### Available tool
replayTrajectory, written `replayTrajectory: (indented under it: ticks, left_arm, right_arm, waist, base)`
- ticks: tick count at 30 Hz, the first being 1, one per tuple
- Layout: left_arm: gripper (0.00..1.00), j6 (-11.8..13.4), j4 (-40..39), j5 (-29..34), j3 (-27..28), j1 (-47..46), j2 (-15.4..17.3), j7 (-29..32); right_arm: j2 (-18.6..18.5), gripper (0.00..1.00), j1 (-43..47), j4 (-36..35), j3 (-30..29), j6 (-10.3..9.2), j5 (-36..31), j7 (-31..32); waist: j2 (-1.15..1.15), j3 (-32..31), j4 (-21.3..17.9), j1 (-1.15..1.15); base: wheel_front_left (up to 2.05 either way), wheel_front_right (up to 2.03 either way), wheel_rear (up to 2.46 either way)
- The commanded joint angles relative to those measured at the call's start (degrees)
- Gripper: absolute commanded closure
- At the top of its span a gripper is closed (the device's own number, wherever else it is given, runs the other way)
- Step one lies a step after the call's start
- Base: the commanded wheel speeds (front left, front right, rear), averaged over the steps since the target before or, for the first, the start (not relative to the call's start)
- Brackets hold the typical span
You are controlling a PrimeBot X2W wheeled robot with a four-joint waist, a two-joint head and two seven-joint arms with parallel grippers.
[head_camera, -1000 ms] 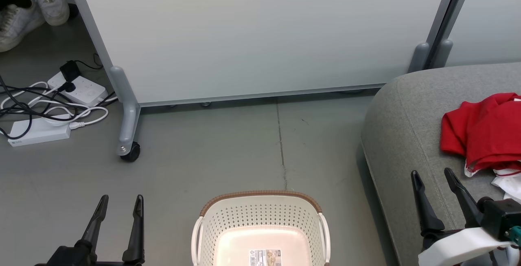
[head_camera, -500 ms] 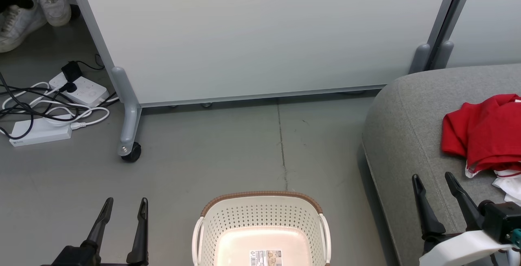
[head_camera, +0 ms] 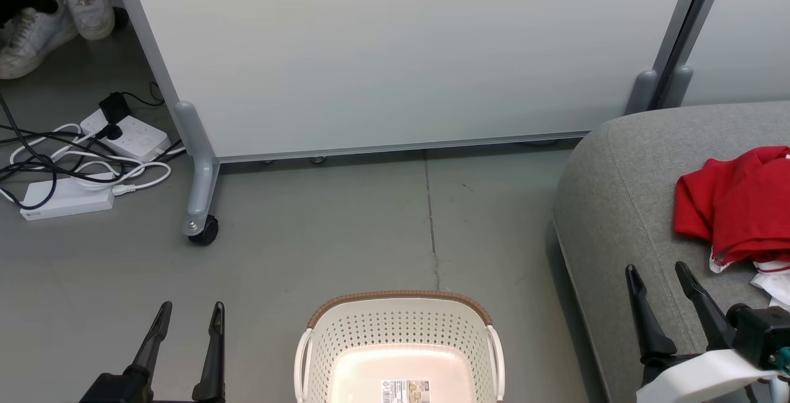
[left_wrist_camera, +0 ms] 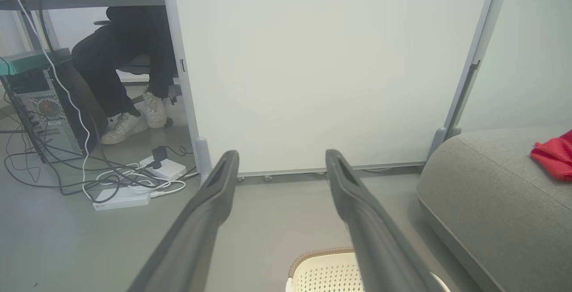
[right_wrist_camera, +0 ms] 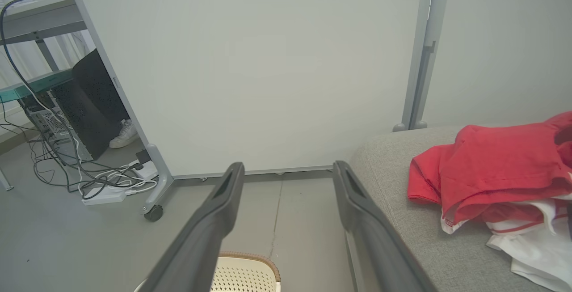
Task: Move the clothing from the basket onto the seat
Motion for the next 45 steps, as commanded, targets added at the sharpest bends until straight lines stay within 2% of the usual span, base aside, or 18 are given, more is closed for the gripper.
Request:
replayTrajectory:
  ticks: [1, 2, 6, 17, 45]
  left_arm:
    - [0.0, 0.3, 0.1, -0.2, 0.1, 0.0, 0.3, -0.1]
    - [1.0, 0.0, 0.1, -0.1, 0.0, 0.0, 0.0, 0.0]
    - [1.0, -0.1, 1.7, -0.9, -0.4, 0.4, -1.3, 0.2]
    - [1.0, -2.6, 3.8, -11.7, 1.6, -2.1, -2.8, 2.6]
    - [1.0, -7.6, 7.3, -32.5, 6.1, -6.9, -6.2, 7.9]
  right_arm:
    - [-0.1, 0.0, 0.3, -0.2, -0.1, 0.02, 0.5, 0.1]
    - [0.0, 1.0, 0.0, 0.0, 0.0, -0.01, 0.3, 0.0]
    - [0.4, 1.0, 0.8, 1.9, 0.3, -0.01, 1.2, -0.1]
    - [-0.3, 1.0, -0.6, 3.9, -0.4, -0.01, 13.8, 0.1]
    - [-0.9, 1.0, -3.5, 8.1, -2.6, 0.0, 37.6, 1.2]
  waist:
    - [0.0, 0.0, 0.0, 0.0]
    - [0.0, 0.0, 0.1, 0.0]
    - [0.0, 0.0, 0.0, 0.0]
    - [0.0, 0.3, 0.0, 0.0]
    - [0.0, 0.8, 0.0, 0.0]
  base:
    - [0.0, 0.0, 0.0]
    - [0.0, 0.0, 0.0]
    - [0.0, 0.0, 0.0]
    - [0.0, 0.0, 0.0]
    - [0.0, 0.0, 0.0]
